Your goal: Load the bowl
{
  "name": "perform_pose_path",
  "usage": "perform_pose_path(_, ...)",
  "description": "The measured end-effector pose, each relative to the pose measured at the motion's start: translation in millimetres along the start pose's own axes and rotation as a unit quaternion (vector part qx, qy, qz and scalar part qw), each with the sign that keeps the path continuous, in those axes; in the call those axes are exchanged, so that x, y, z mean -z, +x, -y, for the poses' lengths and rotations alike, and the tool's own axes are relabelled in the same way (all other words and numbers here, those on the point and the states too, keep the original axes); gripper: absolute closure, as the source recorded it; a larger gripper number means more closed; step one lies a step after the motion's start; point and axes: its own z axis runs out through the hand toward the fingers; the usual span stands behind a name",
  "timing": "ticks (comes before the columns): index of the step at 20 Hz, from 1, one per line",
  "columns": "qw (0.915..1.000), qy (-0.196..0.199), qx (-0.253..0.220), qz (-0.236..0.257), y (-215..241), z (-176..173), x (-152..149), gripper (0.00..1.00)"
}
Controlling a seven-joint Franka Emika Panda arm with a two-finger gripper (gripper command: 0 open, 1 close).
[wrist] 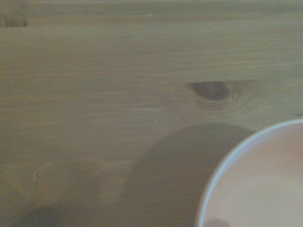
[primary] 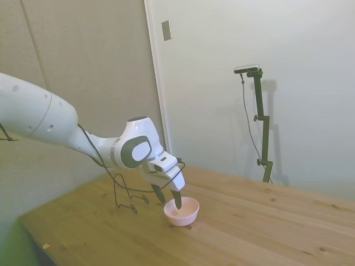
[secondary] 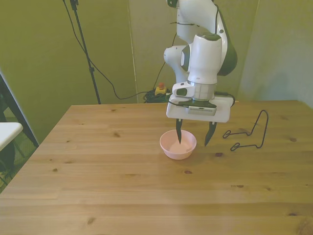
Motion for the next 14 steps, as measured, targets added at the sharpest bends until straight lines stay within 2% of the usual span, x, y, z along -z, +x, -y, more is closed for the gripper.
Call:
perform_pose_path(7,0.9999,-0.011,-0.004,0.005,5.1,-0.4,-18.8,1.00)
perform_pose_path(14,0.9999,-0.010,-0.014,0.003,12.6,-6.4,-22.2,1.00)
